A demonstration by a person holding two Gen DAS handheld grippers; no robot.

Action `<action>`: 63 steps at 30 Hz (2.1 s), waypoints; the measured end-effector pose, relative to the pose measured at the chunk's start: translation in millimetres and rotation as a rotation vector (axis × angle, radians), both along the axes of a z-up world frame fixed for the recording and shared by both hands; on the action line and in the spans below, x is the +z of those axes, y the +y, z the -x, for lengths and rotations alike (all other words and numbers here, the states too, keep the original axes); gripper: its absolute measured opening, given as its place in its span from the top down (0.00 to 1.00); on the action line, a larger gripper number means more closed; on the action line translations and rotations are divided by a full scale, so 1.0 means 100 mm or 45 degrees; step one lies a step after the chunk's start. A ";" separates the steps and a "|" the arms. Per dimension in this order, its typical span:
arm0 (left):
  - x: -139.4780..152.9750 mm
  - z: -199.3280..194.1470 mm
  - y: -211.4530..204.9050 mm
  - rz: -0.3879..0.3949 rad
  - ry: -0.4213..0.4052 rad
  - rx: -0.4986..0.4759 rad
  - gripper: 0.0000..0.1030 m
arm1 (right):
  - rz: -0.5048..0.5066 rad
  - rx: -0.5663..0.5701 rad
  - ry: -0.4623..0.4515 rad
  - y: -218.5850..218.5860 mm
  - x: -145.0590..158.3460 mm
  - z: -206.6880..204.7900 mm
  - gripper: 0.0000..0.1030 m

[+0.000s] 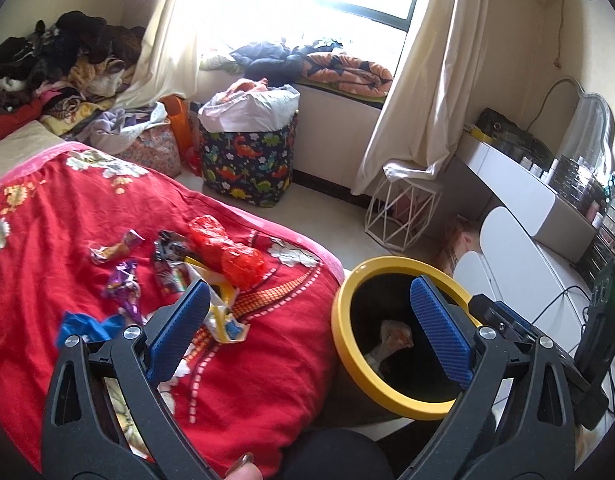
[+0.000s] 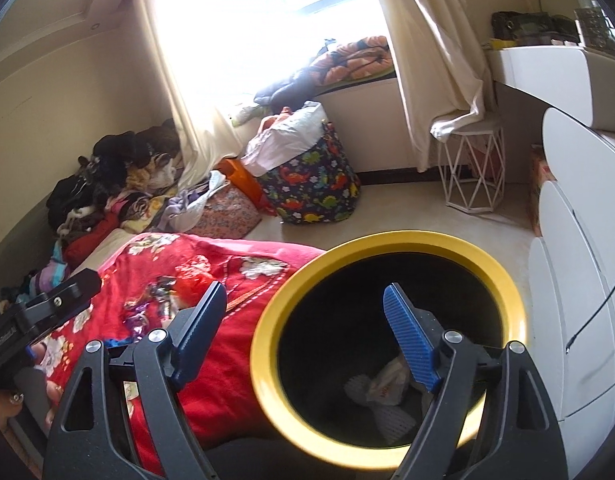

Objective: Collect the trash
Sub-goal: 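Move both open grippers back toward the trash on the bedspread, then grasp the blue plastic bag with the left gripper while the right grasps the red snack packet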

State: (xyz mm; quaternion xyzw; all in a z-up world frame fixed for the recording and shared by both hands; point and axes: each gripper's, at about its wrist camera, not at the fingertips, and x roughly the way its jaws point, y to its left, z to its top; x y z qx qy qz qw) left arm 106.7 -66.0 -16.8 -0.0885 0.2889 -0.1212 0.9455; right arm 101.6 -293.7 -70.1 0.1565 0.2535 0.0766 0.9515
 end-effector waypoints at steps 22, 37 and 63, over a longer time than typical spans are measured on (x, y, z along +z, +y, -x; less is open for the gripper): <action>-0.05 0.00 0.69 0.034 0.001 0.173 0.11 | 0.076 0.299 -0.014 0.74 0.07 0.03 0.22; -0.12 -0.01 1.13 0.043 0.036 0.290 0.11 | 0.099 0.543 0.012 1.25 0.05 0.12 0.22; -0.57 -0.09 1.94 0.081 0.260 0.433 0.21 | 0.271 0.978 0.202 2.24 -0.29 0.24 0.34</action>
